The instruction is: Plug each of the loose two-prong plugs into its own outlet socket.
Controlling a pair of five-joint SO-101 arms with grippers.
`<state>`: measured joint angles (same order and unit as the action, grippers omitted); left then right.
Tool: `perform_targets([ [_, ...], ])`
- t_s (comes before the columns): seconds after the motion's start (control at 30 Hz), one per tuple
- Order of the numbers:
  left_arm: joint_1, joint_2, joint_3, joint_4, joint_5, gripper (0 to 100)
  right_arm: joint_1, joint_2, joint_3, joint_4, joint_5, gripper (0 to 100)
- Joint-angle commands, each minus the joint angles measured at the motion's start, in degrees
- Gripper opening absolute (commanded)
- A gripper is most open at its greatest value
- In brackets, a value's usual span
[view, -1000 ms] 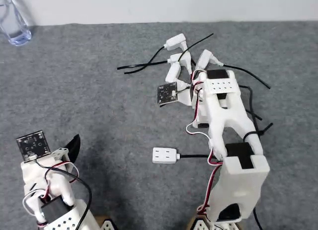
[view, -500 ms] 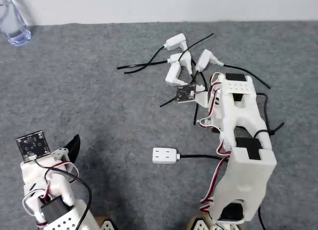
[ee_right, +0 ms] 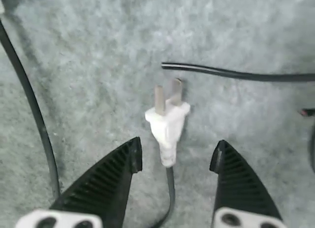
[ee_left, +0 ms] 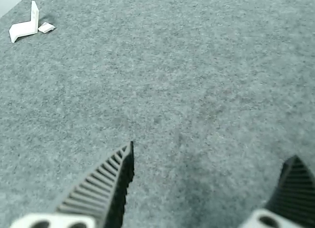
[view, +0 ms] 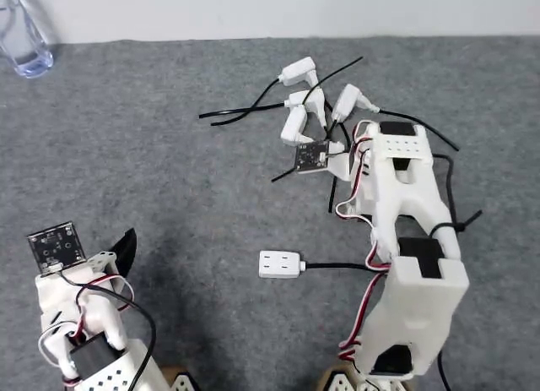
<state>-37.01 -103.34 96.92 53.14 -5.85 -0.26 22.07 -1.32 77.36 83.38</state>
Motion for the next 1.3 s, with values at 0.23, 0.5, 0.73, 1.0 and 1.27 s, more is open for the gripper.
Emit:
perform_targets([
  [0.23,-0.18,-0.35,-0.48,0.09,-0.62,43,-0.57,-4.62,-1.67,-7.69,0.26,20.5],
  [0.5,-0.18,-0.35,-0.48,0.09,-0.62,43,-1.1,0.92,-1.85,-8.31,0.26,20.5],
  [0.73,-0.18,-0.35,-0.48,0.0,-0.62,43,-2.59,0.92,-2.02,1.54,0.26,20.5],
  [1.0,-0.18,-0.35,-0.48,0.09,-0.62,43,-2.51,1.1,-1.76,5.93,0.26,20.4],
  [1.27,-0.18,-0.35,-0.48,0.09,-0.62,43,-2.42,1.54,-1.76,2.07,0.26,20.4],
])
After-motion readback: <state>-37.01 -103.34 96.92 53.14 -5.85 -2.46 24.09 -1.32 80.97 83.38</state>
